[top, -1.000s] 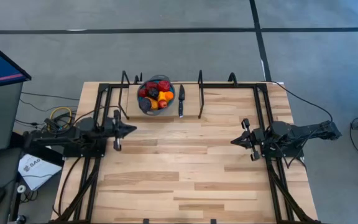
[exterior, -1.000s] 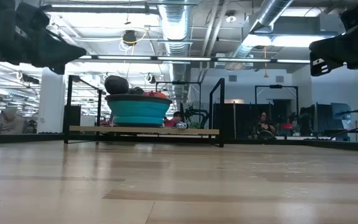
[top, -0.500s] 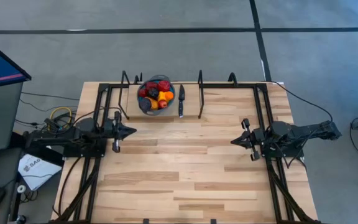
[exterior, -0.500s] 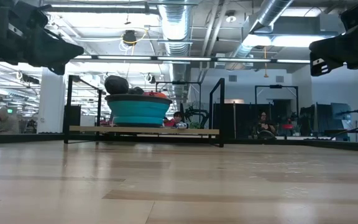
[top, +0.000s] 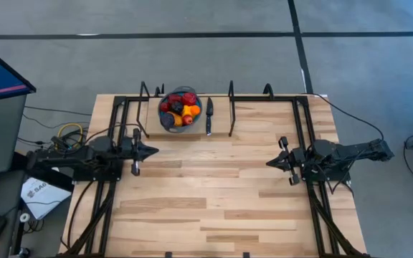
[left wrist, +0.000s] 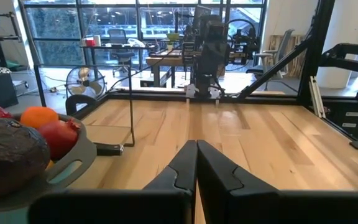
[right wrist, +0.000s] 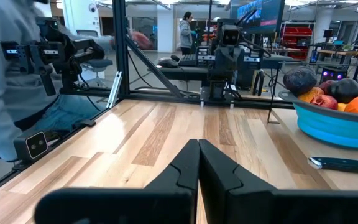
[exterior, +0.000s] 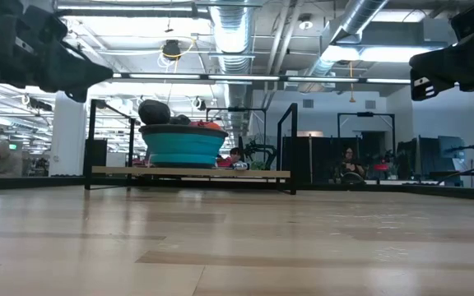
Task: Pick & Place Fruit
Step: Return to Home Position
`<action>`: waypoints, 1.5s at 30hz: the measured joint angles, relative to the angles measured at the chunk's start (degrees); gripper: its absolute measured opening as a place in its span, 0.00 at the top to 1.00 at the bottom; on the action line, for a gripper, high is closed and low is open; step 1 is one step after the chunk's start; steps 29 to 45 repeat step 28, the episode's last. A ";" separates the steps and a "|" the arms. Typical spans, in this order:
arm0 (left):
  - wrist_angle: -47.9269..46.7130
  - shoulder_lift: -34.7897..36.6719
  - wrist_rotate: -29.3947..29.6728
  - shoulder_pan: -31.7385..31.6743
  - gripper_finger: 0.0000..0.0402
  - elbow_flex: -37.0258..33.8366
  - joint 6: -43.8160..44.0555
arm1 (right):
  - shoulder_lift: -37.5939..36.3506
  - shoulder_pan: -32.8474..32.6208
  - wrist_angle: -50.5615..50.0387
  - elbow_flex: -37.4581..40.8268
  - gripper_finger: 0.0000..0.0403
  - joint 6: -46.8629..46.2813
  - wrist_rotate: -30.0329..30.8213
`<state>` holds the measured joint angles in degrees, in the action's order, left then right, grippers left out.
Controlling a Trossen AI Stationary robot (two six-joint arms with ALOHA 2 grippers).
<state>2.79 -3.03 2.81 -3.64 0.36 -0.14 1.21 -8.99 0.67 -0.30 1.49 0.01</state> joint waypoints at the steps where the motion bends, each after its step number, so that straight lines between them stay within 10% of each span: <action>1: 0.10 -0.30 0.00 0.00 1.00 0.00 0.00 | 0.00 0.00 0.00 0.00 1.00 0.01 0.00; 45: 0.31 -4.58 -0.02 -0.01 1.00 0.00 0.00 | 0.00 0.00 -0.02 0.00 1.00 0.01 0.00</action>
